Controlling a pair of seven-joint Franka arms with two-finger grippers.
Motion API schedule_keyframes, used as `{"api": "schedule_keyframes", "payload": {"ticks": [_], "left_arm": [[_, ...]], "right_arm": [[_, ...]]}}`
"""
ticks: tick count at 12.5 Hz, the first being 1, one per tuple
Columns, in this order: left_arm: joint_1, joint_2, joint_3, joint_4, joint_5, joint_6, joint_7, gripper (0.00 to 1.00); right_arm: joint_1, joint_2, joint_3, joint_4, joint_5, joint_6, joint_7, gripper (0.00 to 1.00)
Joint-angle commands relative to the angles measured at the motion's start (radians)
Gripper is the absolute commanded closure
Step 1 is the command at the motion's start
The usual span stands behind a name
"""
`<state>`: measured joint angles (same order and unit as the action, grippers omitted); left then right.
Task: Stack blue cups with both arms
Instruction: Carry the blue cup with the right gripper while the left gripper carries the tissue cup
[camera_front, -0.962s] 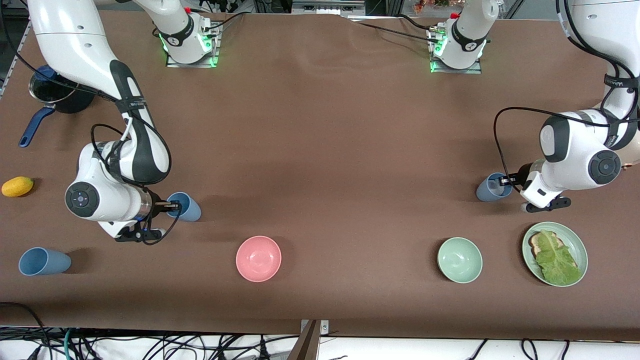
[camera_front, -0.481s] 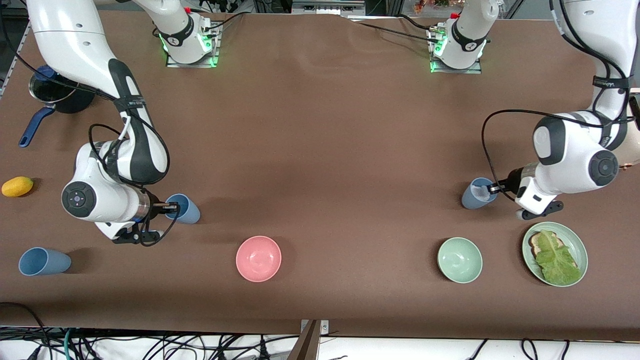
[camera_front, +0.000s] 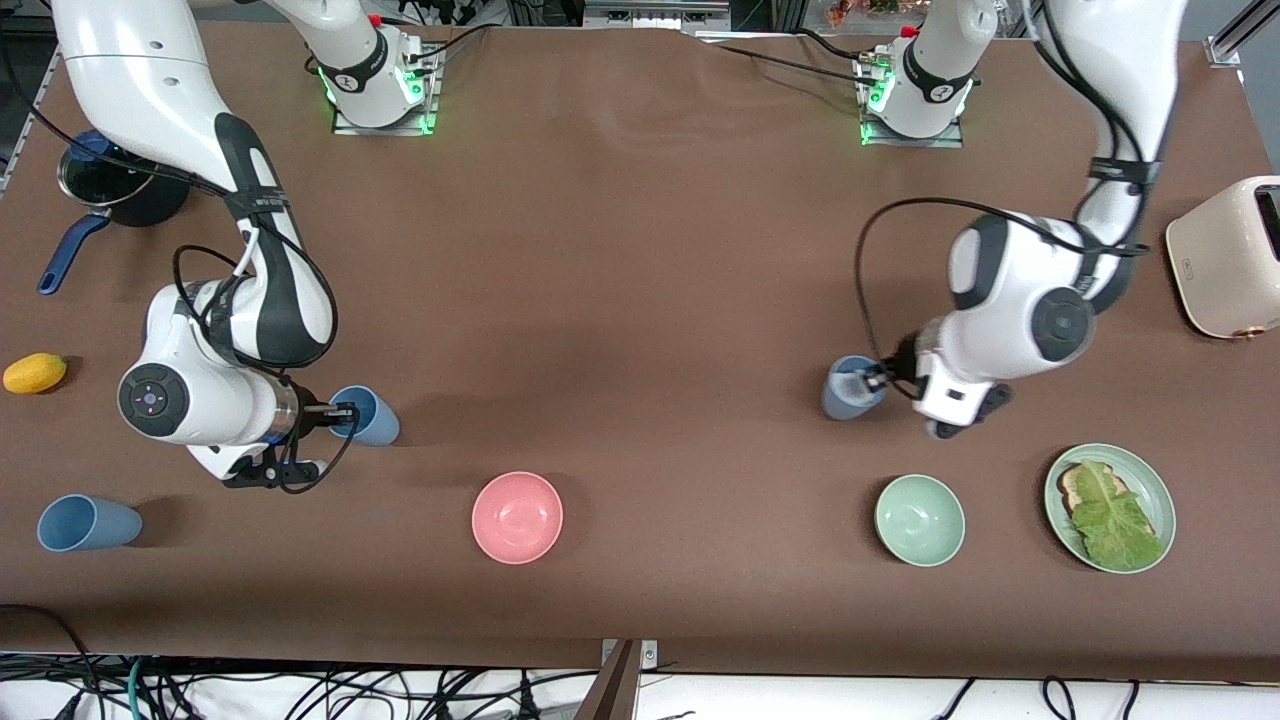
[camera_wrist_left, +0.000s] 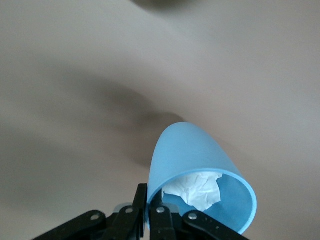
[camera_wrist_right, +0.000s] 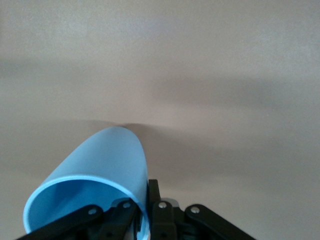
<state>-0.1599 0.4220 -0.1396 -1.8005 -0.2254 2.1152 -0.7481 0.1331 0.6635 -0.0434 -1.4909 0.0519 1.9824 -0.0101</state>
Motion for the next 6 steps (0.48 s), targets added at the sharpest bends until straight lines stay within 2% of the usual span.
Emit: {"api": "schedule_keyframes", "payload": {"ticks": [1,3,4,6], "left_arm": [[-0.068,0.020,-0.037,0.070,-0.017,-0.023,-0.182,1.00],[-0.160,0.058,-0.037,0.113,-0.012,-0.012,-0.290,1.00],[-0.205,0.108,-0.035,0.159,-0.009,-0.014,-0.338,1.00],[-0.242,0.174,-0.031,0.214,-0.006,-0.012,-0.385,1.00]], "right_arm": [[0.000,-0.012,0.000,0.053,-0.020,-0.089,-0.010,1.00],[-0.001,-0.048,-0.001,0.063,-0.037,-0.138,-0.011,1.00],[-0.003,-0.074,-0.004,0.063,-0.038,-0.167,-0.017,1.00],[-0.006,-0.132,-0.006,0.063,-0.037,-0.278,-0.013,1.00]]}}
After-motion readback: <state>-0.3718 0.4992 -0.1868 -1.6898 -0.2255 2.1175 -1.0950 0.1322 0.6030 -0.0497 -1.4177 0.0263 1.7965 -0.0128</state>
